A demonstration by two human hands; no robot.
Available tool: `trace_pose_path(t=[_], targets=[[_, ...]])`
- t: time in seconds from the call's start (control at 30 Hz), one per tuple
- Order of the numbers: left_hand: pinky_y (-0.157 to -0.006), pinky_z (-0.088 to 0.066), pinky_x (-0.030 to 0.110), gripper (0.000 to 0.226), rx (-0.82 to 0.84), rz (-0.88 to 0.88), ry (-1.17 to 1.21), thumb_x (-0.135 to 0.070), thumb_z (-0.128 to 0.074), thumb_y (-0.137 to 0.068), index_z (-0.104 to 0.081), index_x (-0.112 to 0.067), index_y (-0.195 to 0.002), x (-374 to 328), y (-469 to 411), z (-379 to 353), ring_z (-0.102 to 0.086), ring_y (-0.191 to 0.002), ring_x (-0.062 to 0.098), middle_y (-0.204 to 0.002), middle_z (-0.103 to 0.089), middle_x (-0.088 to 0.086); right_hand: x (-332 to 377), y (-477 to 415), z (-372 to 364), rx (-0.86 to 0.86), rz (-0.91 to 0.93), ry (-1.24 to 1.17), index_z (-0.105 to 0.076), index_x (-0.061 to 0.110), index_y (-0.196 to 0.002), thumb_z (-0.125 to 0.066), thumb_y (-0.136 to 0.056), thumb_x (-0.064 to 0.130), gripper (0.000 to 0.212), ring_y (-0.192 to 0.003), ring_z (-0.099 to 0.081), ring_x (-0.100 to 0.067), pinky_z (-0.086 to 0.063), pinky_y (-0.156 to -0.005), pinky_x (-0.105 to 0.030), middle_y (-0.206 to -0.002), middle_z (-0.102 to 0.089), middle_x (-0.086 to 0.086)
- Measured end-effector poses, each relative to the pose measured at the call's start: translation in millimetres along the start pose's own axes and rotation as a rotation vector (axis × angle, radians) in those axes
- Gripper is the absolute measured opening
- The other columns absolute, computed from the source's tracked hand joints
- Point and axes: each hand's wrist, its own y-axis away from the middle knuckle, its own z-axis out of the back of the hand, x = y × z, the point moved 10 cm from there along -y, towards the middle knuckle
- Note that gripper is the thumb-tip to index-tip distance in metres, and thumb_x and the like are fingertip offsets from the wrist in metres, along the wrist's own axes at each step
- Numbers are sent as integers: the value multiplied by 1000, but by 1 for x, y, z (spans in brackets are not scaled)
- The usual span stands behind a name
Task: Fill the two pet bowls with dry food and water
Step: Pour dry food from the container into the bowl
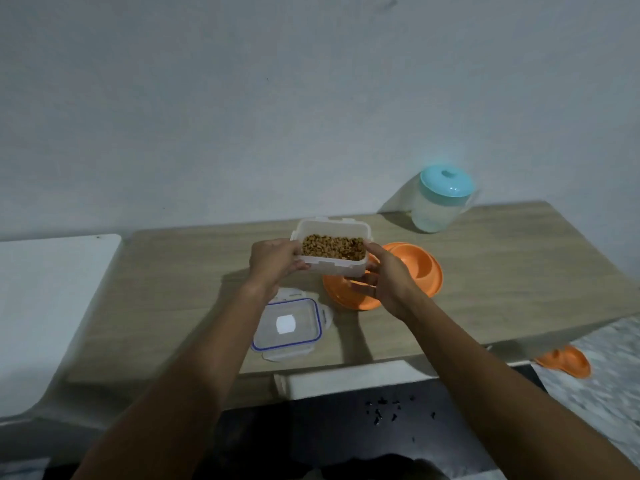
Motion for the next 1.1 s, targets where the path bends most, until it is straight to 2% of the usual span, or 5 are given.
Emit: trace_pose_path(t=[0.2,0.33,0.57,0.77,1.1], targets=[[-70,-58,32,14,158,-74,-116,-12,-63,-85,-75,-11,-91,2,15,-49,-71,-75,23,-87,-75,9,31,4,50,-34,114,-55,-63,3,-125,-67,-98,27,37,-82,-76,-31,-65,-74,-39,-116,-71,-24],[-86,-52,36,79,300,-149,-482,-36,-67,-67,-45,-28,-142,30,10,-77,-61,-108,14,-126,-59,-7,56,11,85,-87,188,-13,-63,6,-130,-70,-96,22,38,-93,-77,-35,-65,-78,-41,-116,-75,-19],[-103,-41,52,127,278,-232,-1067,-76,-74,-33,-29,-36,-145,87,-9,-99,-48,-127,26,-142,-48,-4,85,13,112,-152,271,190,-55,18,-135,-76,-91,21,49,-94,-74,-28,-63,-86,-49,-102,-71,-7],[-110,-8,68,115,118,-209,-1157,-69,-79,-51,-27,-35,-147,88,-2,-98,-23,-143,34,-151,-38,-8,94,8,118,-163,360,338,-55,25,-141,-79,-88,23,59,-106,-72,-29,-64,-84,-51,-116,-71,-12],[-110,1,68,108,93,-178,-1199,-64,-79,-61,-24,-34,-149,84,0,-93,-8,-147,39,-149,-44,-1,105,8,105,-151,429,485,-55,33,-137,-83,-84,26,61,-110,-70,-27,-65,-78,-50,-121,-70,-9]])
